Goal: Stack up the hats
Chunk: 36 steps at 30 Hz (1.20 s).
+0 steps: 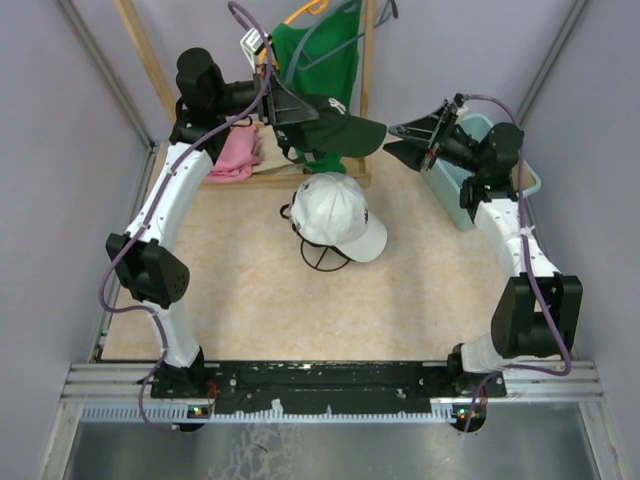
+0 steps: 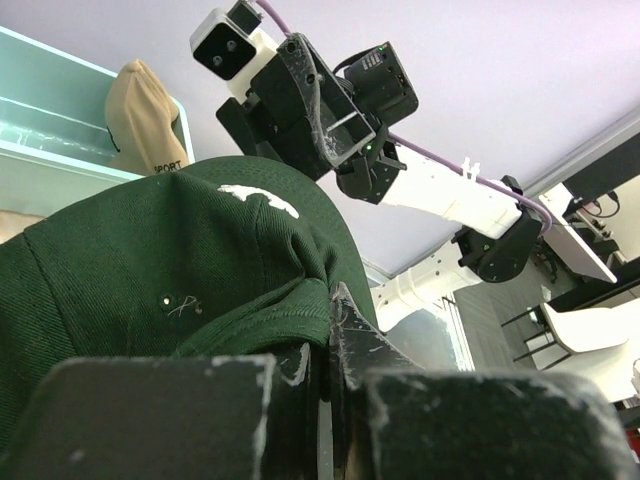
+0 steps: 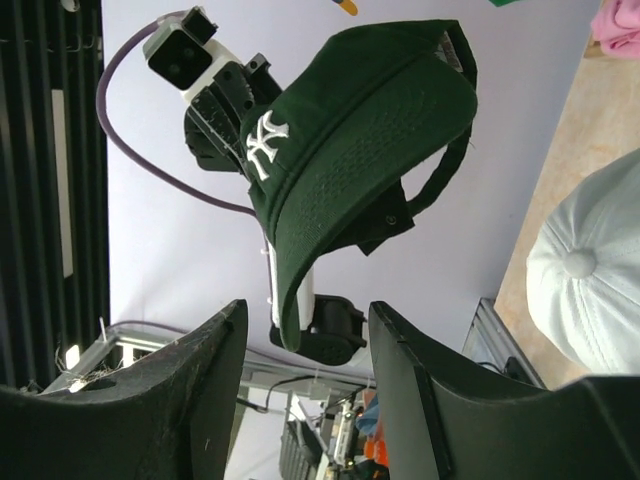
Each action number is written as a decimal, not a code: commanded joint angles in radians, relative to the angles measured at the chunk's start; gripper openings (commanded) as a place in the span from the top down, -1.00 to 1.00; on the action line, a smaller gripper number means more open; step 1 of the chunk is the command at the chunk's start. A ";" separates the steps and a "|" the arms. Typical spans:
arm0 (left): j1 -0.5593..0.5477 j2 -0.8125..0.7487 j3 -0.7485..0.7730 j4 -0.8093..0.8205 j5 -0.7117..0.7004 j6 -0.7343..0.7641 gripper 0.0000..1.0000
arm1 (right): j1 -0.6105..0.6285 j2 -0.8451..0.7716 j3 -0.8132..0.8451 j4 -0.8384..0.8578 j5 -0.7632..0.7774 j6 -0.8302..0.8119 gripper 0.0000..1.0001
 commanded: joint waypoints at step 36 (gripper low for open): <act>-0.017 0.016 0.011 0.038 0.042 0.038 1.00 | 0.074 0.116 0.102 0.231 0.000 0.223 0.36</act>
